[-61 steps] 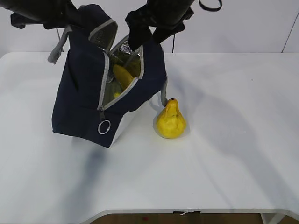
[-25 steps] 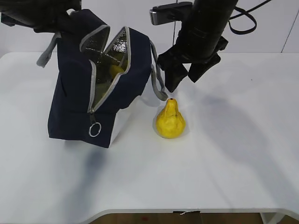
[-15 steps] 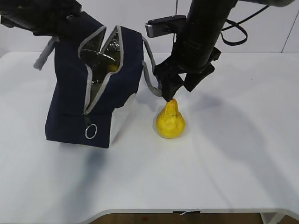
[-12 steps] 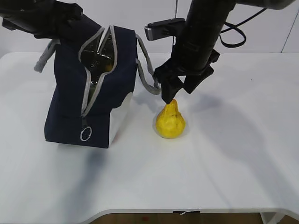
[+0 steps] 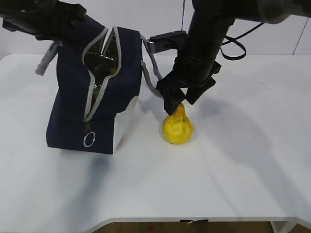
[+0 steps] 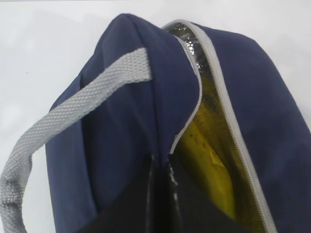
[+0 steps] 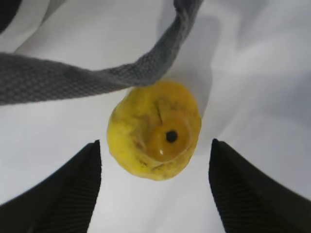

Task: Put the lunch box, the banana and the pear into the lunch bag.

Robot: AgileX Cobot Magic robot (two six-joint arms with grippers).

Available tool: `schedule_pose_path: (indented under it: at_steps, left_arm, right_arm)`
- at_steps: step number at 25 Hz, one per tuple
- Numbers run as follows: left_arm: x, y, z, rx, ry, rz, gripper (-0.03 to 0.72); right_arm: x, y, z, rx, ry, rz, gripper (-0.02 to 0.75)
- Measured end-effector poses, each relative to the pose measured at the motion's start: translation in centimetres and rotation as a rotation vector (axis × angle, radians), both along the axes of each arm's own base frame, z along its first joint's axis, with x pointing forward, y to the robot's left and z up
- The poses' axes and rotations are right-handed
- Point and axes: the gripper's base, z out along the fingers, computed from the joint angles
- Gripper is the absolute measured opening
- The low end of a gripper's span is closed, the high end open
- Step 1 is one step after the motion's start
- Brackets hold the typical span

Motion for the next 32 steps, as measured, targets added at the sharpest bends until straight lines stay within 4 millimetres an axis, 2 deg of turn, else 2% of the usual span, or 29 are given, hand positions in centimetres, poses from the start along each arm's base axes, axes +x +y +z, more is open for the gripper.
schedule_pose_path:
  at_steps: [5, 14, 19, 26, 32]
  left_arm:
    - [0.0, 0.0, 0.0, 0.0, 0.0, 0.0, -0.005]
    - [0.0, 0.0, 0.0, 0.0, -0.001, 0.0, -0.005]
    - [0.0, 0.0, 0.0, 0.0, -0.001, 0.0, -0.005]
    - [0.0, 0.0, 0.0, 0.0, -0.001, 0.0, -0.005]
    - [0.0, 0.0, 0.0, 0.0, -0.001, 0.0, -0.005]
  right_arm:
    - [0.3, 0.2, -0.3, 0.014, -0.015, 0.002, 0.544]
    - [0.9, 0.4, -2.5, -0.001, 0.016, 0.004, 0.534]
    - [1.0, 0.5, -3.1, -0.005, 0.026, 0.004, 0.473]
    - [1.0, 0.5, -3.1, -0.001, 0.027, 0.003, 0.333]
    - [0.9, 0.5, -3.2, -0.005, 0.037, 0.004, 0.322]
